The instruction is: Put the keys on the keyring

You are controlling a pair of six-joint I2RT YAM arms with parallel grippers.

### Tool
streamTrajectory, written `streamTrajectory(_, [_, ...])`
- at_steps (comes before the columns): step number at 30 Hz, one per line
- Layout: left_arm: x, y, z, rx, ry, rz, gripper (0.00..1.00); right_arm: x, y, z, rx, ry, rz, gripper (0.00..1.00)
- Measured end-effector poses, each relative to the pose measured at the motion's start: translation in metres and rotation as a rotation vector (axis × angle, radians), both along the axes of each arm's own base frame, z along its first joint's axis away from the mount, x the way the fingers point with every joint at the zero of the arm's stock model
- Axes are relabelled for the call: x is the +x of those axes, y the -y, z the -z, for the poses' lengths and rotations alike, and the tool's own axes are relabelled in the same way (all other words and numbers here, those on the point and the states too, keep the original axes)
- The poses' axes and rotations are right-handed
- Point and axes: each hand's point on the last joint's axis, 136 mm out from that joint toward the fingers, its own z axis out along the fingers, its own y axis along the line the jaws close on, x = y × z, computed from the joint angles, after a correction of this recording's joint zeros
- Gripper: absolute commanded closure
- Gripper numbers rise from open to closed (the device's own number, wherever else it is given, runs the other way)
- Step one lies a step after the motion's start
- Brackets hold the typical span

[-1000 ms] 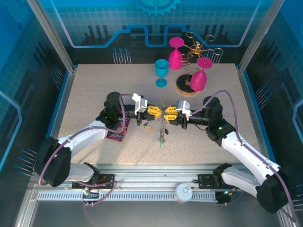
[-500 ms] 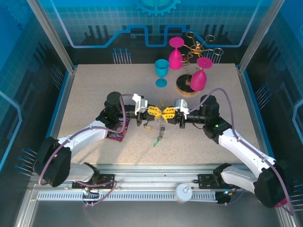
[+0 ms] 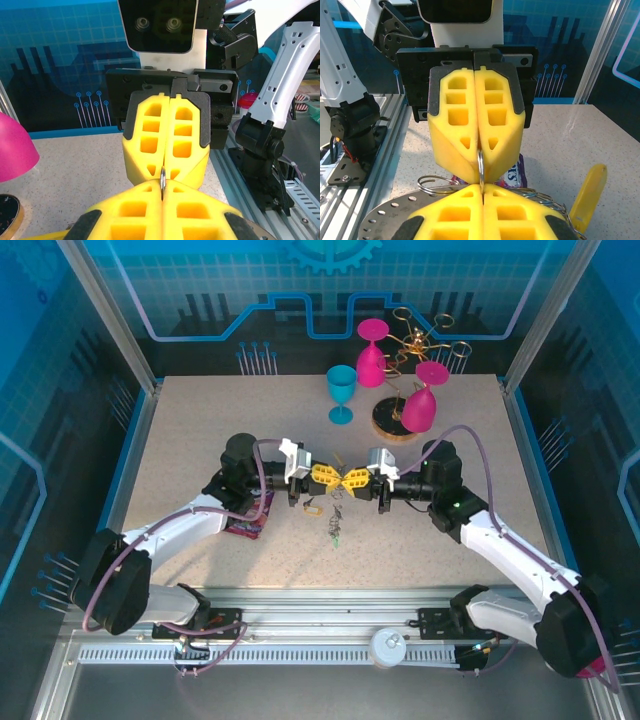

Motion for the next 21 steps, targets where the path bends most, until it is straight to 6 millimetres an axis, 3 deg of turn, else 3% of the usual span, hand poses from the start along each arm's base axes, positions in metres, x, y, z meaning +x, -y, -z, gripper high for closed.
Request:
streamTrajectory(7, [0.011, 0.002, 0.01, 0.096, -0.006, -0.045, 0.88, 0.007, 0.001, 0.005, -0.139, -0.063, 0.032, 1.0])
streamTrajectory(15, [0.012, 0.001, 0.016, 0.264, 0.025, -0.056, 1.0, 0.007, 0.001, 0.012, -0.376, -0.091, 0.046, 1.0])
streamTrajectory(18, [0.008, 0.0, 0.02, 0.303, 0.031, -0.047, 1.0, 0.004, 0.001, 0.015, -0.418, -0.102, 0.033, 1.0])
streamTrajectory(19, [0.007, 0.0, 0.021, 0.307, 0.033, -0.044, 1.0, 0.003, 0.001, 0.016, -0.42, -0.104, 0.033, 0.96])
streamTrajectory(21, [0.005, 0.0, 0.021, 0.303, 0.045, -0.04, 1.0, 0.002, 0.002, 0.015, -0.389, -0.108, 0.038, 0.67])
